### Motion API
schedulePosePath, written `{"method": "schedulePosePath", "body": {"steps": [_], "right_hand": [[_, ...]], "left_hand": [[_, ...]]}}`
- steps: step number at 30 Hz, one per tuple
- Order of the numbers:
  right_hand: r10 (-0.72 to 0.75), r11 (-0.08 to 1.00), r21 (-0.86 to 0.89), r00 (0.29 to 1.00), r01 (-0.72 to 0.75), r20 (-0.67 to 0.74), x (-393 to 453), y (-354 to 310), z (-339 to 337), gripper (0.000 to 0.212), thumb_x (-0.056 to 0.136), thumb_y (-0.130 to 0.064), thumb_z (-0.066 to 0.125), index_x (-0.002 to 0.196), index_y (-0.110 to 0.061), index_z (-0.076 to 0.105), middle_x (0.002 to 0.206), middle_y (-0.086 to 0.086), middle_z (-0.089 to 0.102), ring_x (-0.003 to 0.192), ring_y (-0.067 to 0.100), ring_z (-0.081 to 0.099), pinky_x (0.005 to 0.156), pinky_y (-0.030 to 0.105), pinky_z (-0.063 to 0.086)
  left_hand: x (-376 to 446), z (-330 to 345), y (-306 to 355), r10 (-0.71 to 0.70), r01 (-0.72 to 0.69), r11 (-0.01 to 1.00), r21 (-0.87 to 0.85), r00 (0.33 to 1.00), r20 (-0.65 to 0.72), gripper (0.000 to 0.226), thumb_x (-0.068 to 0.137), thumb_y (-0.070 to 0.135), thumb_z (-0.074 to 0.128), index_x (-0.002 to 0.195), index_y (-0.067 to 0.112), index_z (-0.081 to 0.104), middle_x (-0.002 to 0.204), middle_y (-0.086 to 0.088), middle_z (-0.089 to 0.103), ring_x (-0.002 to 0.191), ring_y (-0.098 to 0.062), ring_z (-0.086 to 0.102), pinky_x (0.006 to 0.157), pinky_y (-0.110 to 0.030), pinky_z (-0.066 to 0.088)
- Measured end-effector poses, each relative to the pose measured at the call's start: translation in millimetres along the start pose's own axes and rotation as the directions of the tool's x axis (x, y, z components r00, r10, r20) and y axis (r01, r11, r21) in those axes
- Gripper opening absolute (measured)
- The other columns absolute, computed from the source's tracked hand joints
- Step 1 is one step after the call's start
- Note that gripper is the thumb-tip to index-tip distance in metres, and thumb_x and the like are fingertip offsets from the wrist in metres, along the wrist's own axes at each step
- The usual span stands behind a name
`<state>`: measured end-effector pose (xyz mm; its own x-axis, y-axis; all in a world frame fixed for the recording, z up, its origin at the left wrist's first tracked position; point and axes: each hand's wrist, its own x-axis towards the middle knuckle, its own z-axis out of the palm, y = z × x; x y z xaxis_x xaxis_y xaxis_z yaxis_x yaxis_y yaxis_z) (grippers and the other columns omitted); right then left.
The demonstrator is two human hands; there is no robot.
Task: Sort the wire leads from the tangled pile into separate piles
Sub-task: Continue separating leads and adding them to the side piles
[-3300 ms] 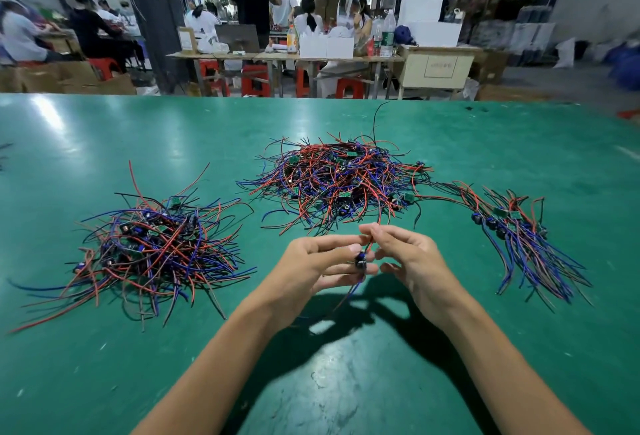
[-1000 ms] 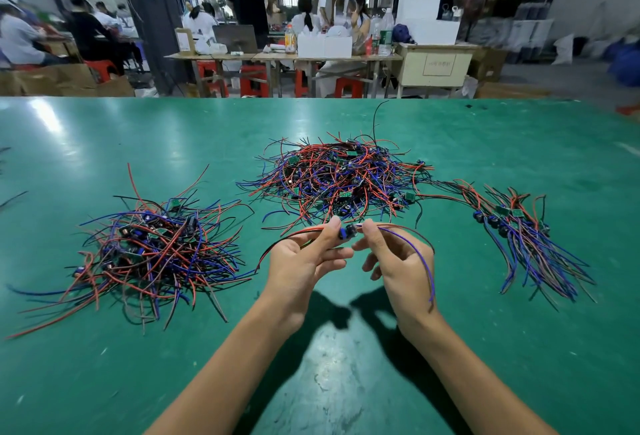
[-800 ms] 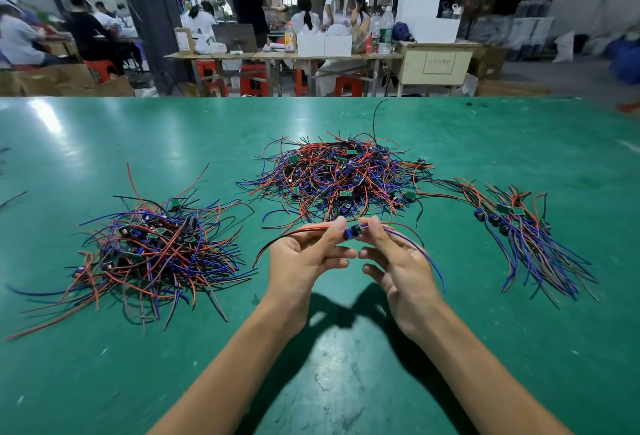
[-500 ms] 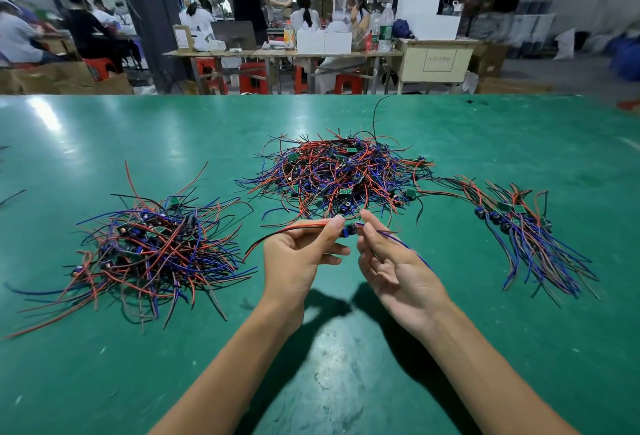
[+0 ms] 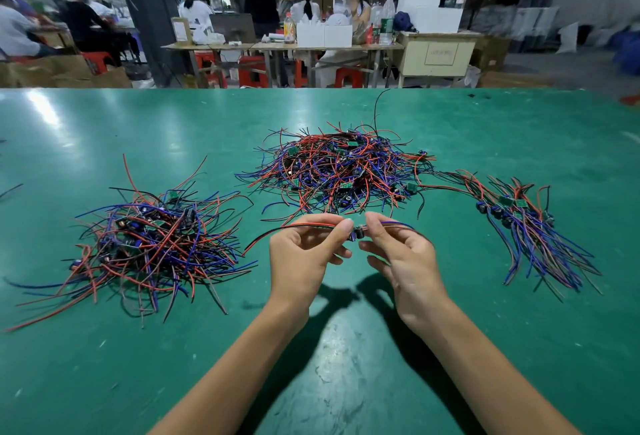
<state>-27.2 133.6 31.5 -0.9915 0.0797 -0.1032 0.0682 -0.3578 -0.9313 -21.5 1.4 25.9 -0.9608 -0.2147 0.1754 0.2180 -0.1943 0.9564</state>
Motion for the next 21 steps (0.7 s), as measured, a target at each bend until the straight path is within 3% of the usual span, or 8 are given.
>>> {"method": "schedulePosePath", "body": {"steps": [2, 7, 11, 15, 17, 19, 21], "right_hand": [[-0.083, 0.996, -0.045, 0.996, 0.082, -0.026, 1, 2, 0, 0.012, 0.088, -0.024, 0.074, 0.095, -0.014, 0.074, 0.077, -0.002, 0.076, 0.065, 0.005, 0.068, 0.06, 0.016, 0.052], [-0.028, 0.998, 0.061, 1.0, 0.029, -0.015, 3, -2, -3, 0.012, 0.09, -0.018, 0.072, 0.1, -0.013, 0.073, 0.08, -0.001, 0.073, 0.068, 0.008, 0.069, 0.063, 0.015, 0.055], [-0.015, 0.995, 0.1, 0.999, 0.018, -0.031, 6, -4, -4, 0.007, 0.093, -0.018, 0.069, 0.1, -0.016, 0.067, 0.082, 0.001, 0.075, 0.07, 0.015, 0.075, 0.061, 0.018, 0.056], [0.042, 0.961, 0.275, 0.999, -0.039, -0.005, 10, -16, -11, 0.007, 0.094, -0.013, 0.066, 0.099, -0.016, 0.062, 0.075, 0.002, 0.074, 0.068, 0.014, 0.075, 0.057, 0.016, 0.056], [0.055, 0.944, 0.324, 0.998, -0.054, 0.007, 13, -22, -18, 0.009, 0.093, -0.012, 0.066, 0.1, -0.018, 0.063, 0.072, -0.001, 0.073, 0.067, 0.013, 0.074, 0.055, 0.015, 0.055], [0.067, 0.947, 0.314, 0.998, -0.071, 0.024, 14, -27, -24, 0.012, 0.092, -0.013, 0.067, 0.101, -0.02, 0.064, 0.074, -0.003, 0.073, 0.066, 0.011, 0.073, 0.054, 0.015, 0.054], [0.071, 0.963, 0.256, 0.995, -0.088, 0.076, 14, -29, -28, 0.021, 0.086, -0.019, 0.071, 0.106, -0.022, 0.066, 0.078, -0.006, 0.073, 0.067, 0.01, 0.071, 0.054, 0.015, 0.054]], "left_hand": [[1, 0, 0, 0.035, -0.034, 0.999, 0.033, 0.999, -0.01, 0.008, 0.081, 0.015, 0.082, 0.085, 0.011, 0.077, 0.073, -0.006, 0.076, 0.063, -0.015, 0.07, 0.059, -0.019, 0.052], [5, -3, 2, 0.03, -0.031, 1.0, -0.007, 0.996, -0.086, 0.019, 0.08, 0.015, 0.083, 0.097, 0.014, 0.072, 0.077, -0.008, 0.077, 0.07, -0.014, 0.073, 0.063, -0.017, 0.052], [9, -7, 6, 0.036, -0.044, 0.997, -0.068, 0.993, -0.113, 0.018, 0.078, 0.011, 0.084, 0.092, 0.016, 0.073, 0.08, -0.009, 0.077, 0.075, -0.016, 0.073, 0.067, -0.02, 0.055], [14, -17, 14, 0.215, -0.216, 0.976, -0.013, 0.975, -0.055, 0.022, 0.073, 0.005, 0.086, 0.088, 0.019, 0.076, 0.083, -0.006, 0.078, 0.077, -0.015, 0.073, 0.07, -0.021, 0.056], [19, -27, 16, 0.452, -0.449, 0.868, 0.212, 0.891, 0.034, 0.022, 0.078, 0.006, 0.083, 0.092, 0.022, 0.076, 0.086, 0.0, 0.077, 0.081, -0.013, 0.074, 0.074, -0.022, 0.056], [25, -37, 15, 0.659, -0.654, 0.588, 0.476, 0.729, 0.186, 0.019, 0.087, 0.004, 0.077, 0.1, 0.017, 0.074, 0.093, 0.005, 0.074, 0.083, -0.006, 0.07, 0.074, -0.018, 0.052], [28, -42, 13, 0.711, -0.687, 0.444, 0.575, 0.66, 0.24, 0.02, 0.092, 0.001, 0.07, 0.108, 0.014, 0.072, 0.098, 0.004, 0.071, 0.084, -0.002, 0.065, 0.076, -0.013, 0.046]]}}
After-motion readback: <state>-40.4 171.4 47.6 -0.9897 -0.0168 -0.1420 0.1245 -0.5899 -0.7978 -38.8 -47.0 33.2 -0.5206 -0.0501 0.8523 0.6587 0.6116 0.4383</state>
